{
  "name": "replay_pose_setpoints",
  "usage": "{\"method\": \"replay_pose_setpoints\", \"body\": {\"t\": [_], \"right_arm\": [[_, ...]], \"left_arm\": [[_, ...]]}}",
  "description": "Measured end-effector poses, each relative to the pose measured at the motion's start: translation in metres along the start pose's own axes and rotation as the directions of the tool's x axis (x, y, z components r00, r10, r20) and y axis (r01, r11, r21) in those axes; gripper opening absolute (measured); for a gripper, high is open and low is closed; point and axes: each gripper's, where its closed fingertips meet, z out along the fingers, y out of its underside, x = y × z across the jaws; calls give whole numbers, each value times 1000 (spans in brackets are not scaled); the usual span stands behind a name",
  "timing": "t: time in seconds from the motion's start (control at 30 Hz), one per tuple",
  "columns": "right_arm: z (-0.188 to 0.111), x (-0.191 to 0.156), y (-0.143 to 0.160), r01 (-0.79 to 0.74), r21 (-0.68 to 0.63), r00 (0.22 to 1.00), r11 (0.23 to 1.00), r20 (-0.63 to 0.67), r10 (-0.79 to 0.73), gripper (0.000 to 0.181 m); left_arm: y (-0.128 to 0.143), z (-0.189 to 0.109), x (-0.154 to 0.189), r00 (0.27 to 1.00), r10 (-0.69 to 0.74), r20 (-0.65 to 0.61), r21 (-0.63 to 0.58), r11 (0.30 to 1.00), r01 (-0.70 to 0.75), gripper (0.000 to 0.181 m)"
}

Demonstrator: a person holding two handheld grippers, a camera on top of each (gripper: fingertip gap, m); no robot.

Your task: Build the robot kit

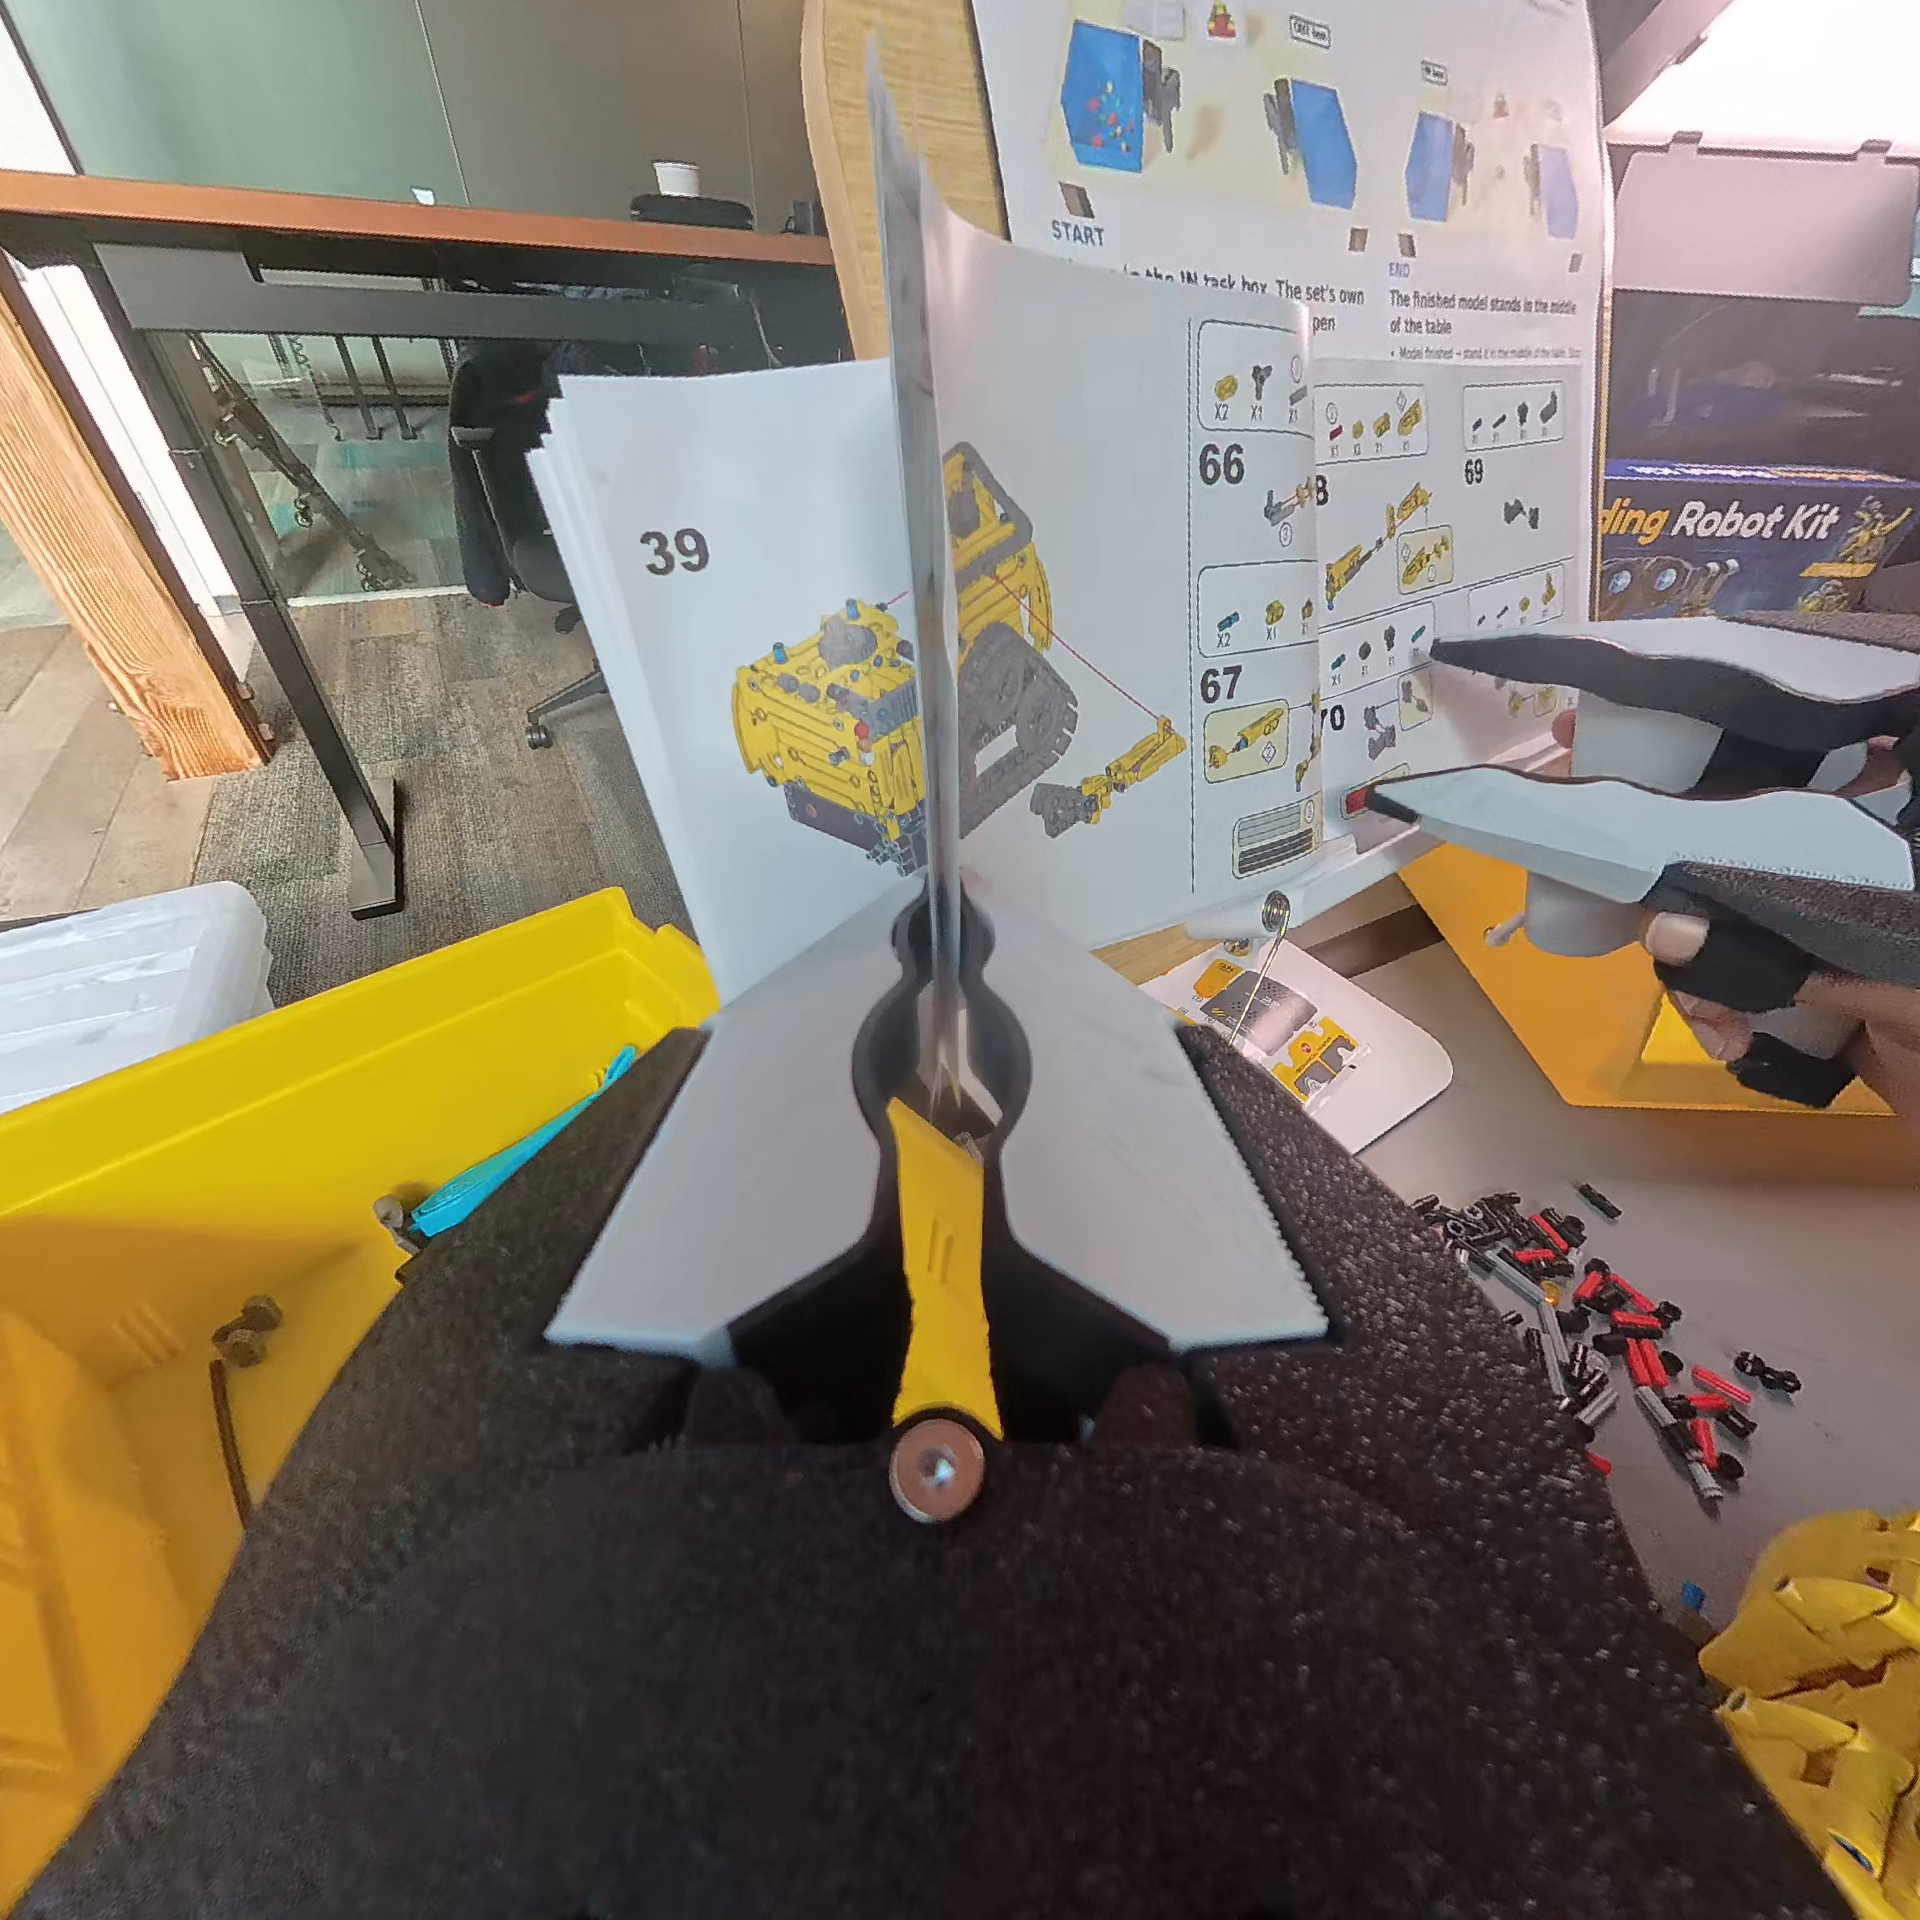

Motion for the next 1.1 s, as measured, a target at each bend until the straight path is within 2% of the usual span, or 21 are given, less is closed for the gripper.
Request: {"method": "replay_pose_setpoints", "body": {"t": [0.2,0.4,1.1], "right_arm": [[7,3,6,9,-34,999,999,-39,-11,71],[10,10,13,87,-65,988,994,-118,-95,69],[7,18,17,86,-75,989,994,-112,-94,69]], "left_arm": [[1,2,0,1000,2,5,-4,1000,-2,0],[-1,-1,-1,1000,-7,9,5,1000,7,1],[0,-3,-8,999,-15,40,5,1000,15,3]]}}
